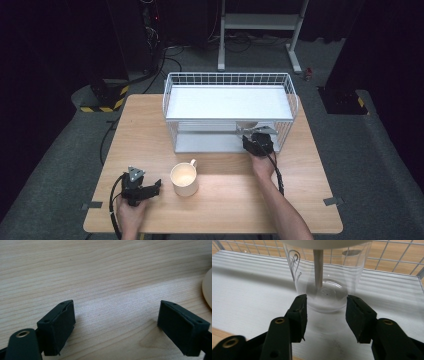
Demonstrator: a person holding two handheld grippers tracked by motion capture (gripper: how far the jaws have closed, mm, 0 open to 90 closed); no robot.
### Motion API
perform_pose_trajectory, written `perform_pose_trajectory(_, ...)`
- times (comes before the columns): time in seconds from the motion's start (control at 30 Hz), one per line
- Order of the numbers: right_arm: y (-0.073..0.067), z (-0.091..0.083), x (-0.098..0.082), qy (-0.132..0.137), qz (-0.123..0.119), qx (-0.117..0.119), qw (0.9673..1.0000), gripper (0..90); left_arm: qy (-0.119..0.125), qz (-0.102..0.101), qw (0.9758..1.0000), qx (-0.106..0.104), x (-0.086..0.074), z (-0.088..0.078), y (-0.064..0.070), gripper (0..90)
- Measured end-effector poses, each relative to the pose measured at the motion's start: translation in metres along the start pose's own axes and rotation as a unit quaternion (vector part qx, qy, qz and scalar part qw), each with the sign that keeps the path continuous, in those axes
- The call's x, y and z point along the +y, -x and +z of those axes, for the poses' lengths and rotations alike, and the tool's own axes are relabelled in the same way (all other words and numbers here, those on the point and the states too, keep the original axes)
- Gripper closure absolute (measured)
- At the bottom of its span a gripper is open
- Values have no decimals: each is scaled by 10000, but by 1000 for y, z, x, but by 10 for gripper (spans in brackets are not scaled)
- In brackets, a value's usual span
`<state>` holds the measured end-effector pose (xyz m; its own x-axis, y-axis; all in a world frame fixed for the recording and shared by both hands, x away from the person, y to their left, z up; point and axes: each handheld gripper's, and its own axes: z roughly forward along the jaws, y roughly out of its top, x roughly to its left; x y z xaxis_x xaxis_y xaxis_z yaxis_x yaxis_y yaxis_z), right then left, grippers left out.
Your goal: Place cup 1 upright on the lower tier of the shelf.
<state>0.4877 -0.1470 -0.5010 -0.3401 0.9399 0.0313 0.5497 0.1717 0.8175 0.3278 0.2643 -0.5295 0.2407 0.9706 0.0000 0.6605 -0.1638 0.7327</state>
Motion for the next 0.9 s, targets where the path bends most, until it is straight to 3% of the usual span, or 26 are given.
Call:
perform_pose_trajectory(0.1, -2, 3, -2, -99, 116, -32, 9999, 556, 1, -2, 10000, -2, 0, 0, 0, 150)
perform_pose_trajectory(0.57, 1, 8, -3, -122, -4, -33, 9999, 642, 4, -9, 10000, -1, 1, 1, -1, 151)
perform_pose_trajectory(0.63, 4, 8, -4, -81, -138, -18, 9999, 631, 3, -9, 10000, -2, 1, 1, -1, 151)
perform_pose_trajectory(0.67, 2, 7, -4, -105, -25, -1, 9999, 621, 3, -8, 10000, -2, 1, 1, -1, 151)
perform_pose_trajectory(0.9, 3, -2, -2, -80, -80, 108, 9999, 471, 3, -4, 10000, 2, 1, 1, -1, 151)
